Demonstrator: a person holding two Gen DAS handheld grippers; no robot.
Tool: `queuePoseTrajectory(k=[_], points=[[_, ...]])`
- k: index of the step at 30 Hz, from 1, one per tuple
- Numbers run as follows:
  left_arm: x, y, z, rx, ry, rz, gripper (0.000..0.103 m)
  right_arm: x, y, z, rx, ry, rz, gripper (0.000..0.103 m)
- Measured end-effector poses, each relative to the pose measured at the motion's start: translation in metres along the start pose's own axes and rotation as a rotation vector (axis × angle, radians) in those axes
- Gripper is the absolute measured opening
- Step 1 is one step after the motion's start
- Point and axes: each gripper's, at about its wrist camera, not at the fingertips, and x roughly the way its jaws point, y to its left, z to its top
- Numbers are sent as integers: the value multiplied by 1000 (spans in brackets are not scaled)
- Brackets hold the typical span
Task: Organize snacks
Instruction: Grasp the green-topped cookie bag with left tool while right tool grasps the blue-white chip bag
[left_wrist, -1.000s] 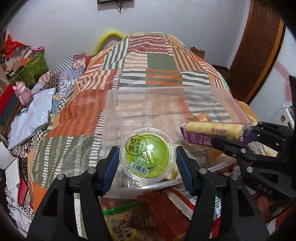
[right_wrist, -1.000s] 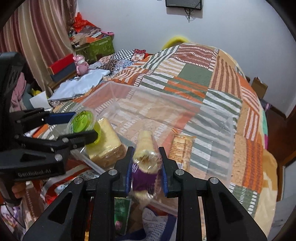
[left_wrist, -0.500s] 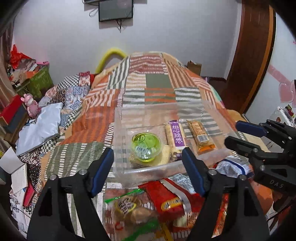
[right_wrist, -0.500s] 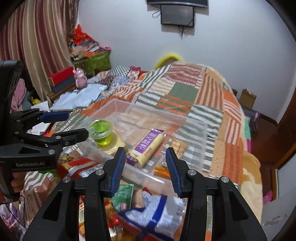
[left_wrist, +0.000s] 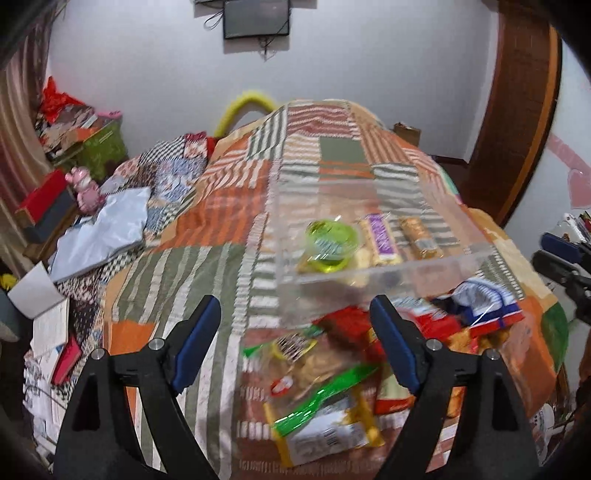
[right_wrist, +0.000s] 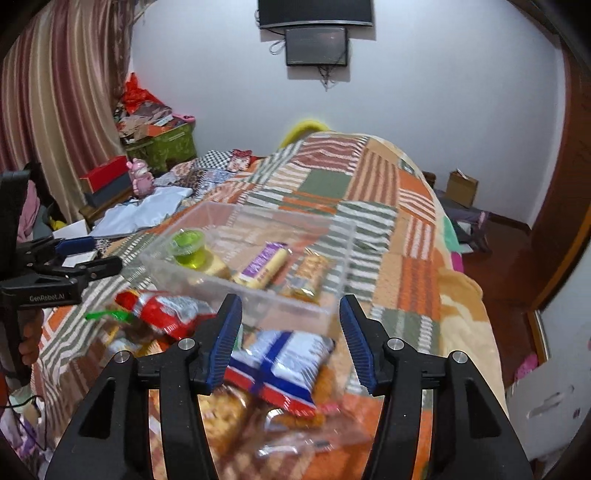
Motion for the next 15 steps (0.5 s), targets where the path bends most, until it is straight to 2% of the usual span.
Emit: queuePoseTrajectory(k=[3, 7, 15], points=[[9, 9, -12, -18, 29, 10, 83, 2, -8, -11, 7, 26, -32, 52], [26, 16, -24, -32, 58, 40, 83, 10, -15, -24, 37, 64, -32, 52], [41, 16, -38, -34, 86, -8, 85, 30, -9, -31, 60, 107, 17, 52]])
